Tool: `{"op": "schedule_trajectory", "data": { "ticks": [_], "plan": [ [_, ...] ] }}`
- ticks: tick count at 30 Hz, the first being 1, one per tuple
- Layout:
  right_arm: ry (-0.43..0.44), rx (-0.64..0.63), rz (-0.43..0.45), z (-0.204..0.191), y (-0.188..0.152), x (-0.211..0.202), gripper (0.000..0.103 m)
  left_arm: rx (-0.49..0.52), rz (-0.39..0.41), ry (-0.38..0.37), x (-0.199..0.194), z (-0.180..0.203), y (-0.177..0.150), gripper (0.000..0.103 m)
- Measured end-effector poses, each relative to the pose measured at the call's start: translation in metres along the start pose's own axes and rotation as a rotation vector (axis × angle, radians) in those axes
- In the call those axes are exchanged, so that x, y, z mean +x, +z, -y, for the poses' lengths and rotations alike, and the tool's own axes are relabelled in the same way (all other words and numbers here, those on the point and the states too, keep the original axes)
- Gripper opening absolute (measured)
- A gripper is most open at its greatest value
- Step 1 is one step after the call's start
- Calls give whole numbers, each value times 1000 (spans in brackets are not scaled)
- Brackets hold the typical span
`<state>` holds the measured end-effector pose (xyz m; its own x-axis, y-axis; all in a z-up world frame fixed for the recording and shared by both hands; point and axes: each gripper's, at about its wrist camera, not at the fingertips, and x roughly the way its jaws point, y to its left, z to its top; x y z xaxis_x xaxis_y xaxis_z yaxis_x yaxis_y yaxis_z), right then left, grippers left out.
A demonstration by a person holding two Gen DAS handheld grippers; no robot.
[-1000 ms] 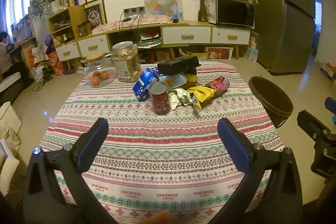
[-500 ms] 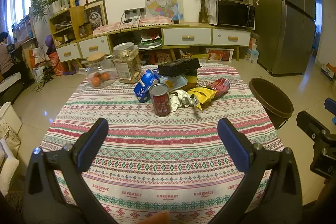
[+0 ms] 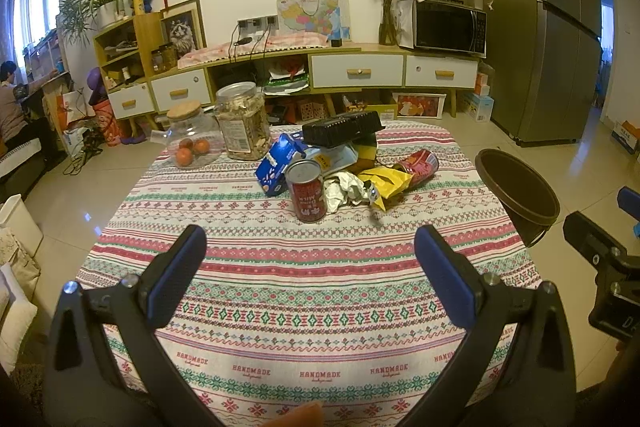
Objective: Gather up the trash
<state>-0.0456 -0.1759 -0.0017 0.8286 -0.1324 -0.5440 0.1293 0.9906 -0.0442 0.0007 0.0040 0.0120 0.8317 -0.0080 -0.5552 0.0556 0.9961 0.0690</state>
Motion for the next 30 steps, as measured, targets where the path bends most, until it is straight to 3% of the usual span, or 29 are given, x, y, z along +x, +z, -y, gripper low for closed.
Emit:
{"op": "schedule_trajectory", "data": {
  "ticks": [15, 30],
  "plan": [
    [-2, 0, 0, 0, 0, 0, 103, -1, -2, -1, -2, -1, -1, 103],
    [-36, 1, -6, 2, 1, 9, 103, 38, -34, -40, 22, 17, -5, 103]
  ]
}}
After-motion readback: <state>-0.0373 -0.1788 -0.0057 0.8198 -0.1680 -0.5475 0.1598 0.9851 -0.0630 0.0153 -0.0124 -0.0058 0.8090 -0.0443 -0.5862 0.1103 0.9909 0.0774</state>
